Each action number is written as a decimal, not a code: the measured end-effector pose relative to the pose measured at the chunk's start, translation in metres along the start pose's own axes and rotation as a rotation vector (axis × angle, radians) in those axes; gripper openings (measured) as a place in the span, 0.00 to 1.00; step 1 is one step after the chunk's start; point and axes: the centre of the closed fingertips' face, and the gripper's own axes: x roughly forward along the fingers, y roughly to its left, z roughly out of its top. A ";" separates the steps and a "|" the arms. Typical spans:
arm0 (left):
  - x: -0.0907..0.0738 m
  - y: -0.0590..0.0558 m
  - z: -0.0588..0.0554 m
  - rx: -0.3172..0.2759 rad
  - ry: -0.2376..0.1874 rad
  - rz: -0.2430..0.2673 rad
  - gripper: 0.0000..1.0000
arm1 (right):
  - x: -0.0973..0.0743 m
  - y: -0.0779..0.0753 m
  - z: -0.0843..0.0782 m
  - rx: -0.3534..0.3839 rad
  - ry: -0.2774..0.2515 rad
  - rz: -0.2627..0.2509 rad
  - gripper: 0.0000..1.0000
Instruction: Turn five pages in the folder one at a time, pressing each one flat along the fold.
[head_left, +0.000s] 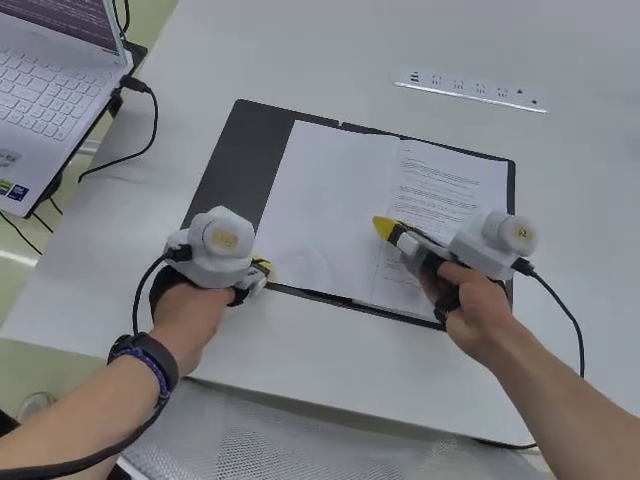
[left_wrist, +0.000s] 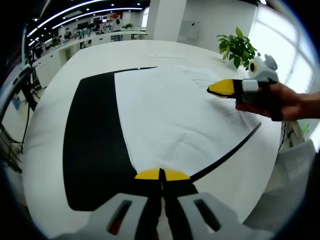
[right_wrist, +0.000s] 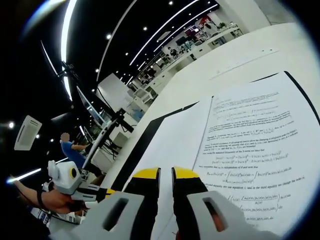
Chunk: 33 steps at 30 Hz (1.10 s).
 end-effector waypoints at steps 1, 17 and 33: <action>0.000 0.000 0.000 -0.002 0.000 0.000 0.00 | 0.001 -0.001 0.000 0.005 -0.001 -0.002 0.07; 0.002 0.003 0.001 -0.036 0.003 0.000 0.00 | 0.023 -0.025 0.011 0.058 -0.039 -0.045 0.00; 0.007 0.008 -0.001 -0.051 0.003 0.003 0.00 | 0.039 -0.024 0.035 0.137 -0.106 -0.037 0.00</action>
